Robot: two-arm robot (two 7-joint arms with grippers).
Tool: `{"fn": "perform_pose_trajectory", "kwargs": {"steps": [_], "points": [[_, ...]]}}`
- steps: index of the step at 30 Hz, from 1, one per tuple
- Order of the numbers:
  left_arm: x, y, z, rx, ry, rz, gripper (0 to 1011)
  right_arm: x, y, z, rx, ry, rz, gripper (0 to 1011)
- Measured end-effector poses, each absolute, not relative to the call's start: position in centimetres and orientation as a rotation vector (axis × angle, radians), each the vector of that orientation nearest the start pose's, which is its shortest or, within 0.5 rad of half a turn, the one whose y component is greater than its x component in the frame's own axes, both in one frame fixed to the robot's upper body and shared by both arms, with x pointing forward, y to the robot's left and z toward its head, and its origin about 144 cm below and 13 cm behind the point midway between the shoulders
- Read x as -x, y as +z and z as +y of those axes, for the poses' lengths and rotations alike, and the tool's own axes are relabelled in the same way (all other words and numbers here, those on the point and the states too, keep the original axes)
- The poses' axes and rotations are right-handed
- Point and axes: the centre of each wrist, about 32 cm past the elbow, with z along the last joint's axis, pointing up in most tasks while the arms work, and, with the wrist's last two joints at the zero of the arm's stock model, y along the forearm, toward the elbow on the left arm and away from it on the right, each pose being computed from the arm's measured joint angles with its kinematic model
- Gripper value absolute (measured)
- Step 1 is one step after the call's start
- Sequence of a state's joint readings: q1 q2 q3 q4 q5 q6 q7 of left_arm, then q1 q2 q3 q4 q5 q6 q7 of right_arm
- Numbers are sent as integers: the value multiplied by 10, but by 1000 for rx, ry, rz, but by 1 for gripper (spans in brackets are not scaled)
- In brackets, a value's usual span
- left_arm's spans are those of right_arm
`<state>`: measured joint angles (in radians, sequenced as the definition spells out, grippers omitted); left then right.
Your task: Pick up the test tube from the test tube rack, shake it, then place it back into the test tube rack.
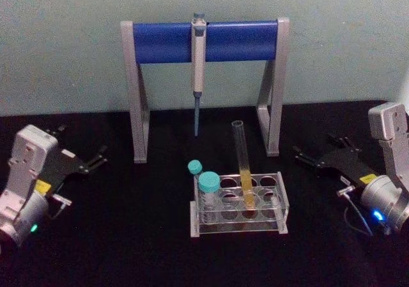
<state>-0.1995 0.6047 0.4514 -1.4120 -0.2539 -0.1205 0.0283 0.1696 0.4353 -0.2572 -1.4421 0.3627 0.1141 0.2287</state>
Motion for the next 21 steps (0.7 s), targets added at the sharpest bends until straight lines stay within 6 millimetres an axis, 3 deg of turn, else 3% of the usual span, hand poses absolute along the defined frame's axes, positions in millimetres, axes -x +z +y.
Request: {"fn": "perform_pose_trajectory", "kwargs": {"steps": [21], "points": [[-489,1140,310,-304,1248,-285,1001,-498,1155,-296,201,-1165,60,1000]]}}
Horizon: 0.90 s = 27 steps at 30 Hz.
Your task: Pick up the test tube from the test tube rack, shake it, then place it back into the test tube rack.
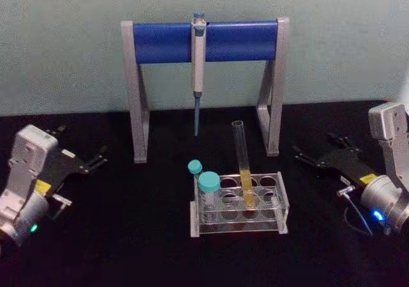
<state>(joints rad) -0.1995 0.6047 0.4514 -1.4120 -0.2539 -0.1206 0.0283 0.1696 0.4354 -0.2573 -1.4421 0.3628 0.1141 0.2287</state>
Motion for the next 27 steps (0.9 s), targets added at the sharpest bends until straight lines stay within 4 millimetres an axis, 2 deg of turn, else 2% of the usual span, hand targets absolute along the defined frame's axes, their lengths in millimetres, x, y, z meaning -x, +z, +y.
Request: {"fn": "perform_pose_trajectory", "kwargs": {"steps": [27], "points": [[-489,1140,310,-305,1248,-285,1001,-498,1155,-296,201,-1165,60,1000]]}}
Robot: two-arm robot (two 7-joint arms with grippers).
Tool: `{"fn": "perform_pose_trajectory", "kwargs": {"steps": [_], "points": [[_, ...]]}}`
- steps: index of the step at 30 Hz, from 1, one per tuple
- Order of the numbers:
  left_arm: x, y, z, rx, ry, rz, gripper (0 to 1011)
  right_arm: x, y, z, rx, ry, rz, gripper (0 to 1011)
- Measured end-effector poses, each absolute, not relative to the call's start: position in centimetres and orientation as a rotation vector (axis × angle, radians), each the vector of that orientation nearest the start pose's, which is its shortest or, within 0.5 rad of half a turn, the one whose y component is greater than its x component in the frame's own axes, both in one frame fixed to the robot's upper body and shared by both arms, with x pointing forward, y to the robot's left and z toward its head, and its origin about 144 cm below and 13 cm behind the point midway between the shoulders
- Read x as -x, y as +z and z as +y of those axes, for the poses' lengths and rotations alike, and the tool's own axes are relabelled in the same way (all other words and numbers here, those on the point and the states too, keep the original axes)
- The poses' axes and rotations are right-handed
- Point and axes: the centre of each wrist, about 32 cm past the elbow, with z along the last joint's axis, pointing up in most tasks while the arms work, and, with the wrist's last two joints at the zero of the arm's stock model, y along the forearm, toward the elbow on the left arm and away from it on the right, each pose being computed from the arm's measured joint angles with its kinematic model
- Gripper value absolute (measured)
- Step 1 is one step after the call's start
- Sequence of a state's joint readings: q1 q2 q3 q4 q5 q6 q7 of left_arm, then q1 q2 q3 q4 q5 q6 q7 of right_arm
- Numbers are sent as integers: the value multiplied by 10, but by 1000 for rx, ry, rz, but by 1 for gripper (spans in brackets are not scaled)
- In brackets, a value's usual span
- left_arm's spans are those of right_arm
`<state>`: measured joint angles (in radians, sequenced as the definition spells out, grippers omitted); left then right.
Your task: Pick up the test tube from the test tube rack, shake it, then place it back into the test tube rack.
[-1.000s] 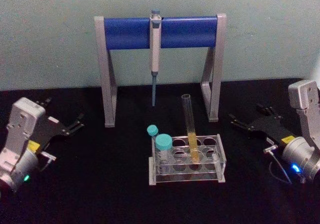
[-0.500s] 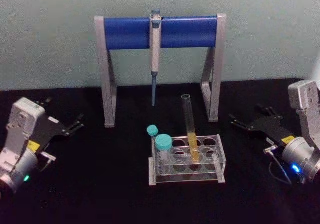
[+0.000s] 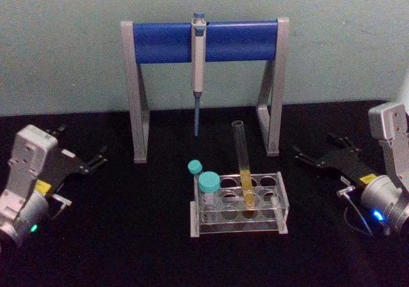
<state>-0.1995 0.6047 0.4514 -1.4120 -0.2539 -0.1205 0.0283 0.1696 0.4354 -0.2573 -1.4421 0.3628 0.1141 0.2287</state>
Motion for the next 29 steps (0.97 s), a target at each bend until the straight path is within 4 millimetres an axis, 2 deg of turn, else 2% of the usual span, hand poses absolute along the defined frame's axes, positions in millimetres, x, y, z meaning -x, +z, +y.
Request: {"fn": "perform_pose_trajectory", "kwargs": {"steps": [29], "points": [[-489,1140,310,-304,1248,-285,1001,-498,1155,-296,201,-1165,60,1000]]}}
